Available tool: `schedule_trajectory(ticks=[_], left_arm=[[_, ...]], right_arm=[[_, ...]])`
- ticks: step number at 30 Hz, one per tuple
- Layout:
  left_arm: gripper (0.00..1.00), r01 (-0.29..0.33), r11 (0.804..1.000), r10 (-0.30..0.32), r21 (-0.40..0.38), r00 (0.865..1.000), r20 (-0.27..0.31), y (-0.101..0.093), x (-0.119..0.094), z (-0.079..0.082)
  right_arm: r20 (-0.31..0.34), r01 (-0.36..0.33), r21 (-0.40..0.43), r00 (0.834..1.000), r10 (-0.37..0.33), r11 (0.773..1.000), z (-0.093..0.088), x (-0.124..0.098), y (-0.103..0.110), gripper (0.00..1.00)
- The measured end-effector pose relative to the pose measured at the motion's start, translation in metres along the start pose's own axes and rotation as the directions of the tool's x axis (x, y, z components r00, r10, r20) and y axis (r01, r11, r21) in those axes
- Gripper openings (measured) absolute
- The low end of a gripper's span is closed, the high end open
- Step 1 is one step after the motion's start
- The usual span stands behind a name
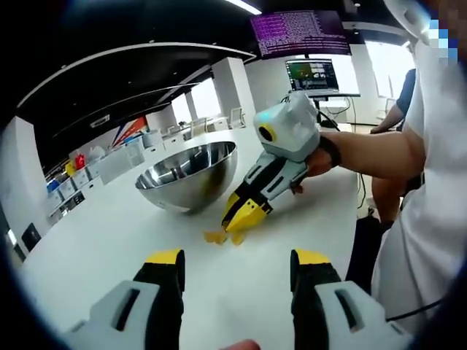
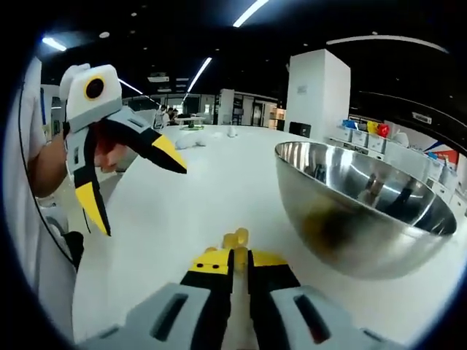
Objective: Pick up the QQ candy scattered on the table and place it into the stainless steel bowl on the table
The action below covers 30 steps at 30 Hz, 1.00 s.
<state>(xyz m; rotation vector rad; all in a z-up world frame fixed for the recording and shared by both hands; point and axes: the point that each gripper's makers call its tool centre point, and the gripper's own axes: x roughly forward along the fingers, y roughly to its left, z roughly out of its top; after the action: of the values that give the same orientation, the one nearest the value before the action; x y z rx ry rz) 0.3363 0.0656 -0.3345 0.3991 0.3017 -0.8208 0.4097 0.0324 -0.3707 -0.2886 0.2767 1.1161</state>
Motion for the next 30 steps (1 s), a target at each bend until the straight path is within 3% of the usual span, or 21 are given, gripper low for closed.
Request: schedule_trajectory(ticks=[6,12,22,27,30], left_arm=[[0.58,0.000,1.000,0.000,0.000,1.000,-0.003,-0.001,0.000,-0.001],[0.58,0.004,1.000,-0.004,0.000,1.000,-0.003,-0.001,0.002,-0.001],[0.58,-0.001,1.000,0.001,0.006,1.000,-0.001,0.001,0.003,0.001],[0.58,0.007,1.000,-0.007,0.004,1.000,0.000,-0.003,0.005,0.001],[0.58,0.012,1.000,-0.012,0.005,1.000,-0.003,-0.005,0.006,0.000]], right_arm=[[0.021,0.017,0.032,1.000,-0.018,0.999,0.000,-0.015,-0.002,0.09],[0.021,0.056,-0.002,0.998,-0.056,0.998,0.000,-0.040,-0.007,0.09],[0.066,0.120,0.005,0.991,-0.120,0.993,0.015,-0.079,-0.012,0.09],[0.136,0.134,0.016,0.982,-0.135,0.991,0.039,-0.097,-0.015,0.09],[0.200,0.176,0.018,0.964,-0.176,0.984,0.061,-0.107,-0.025,0.09]])
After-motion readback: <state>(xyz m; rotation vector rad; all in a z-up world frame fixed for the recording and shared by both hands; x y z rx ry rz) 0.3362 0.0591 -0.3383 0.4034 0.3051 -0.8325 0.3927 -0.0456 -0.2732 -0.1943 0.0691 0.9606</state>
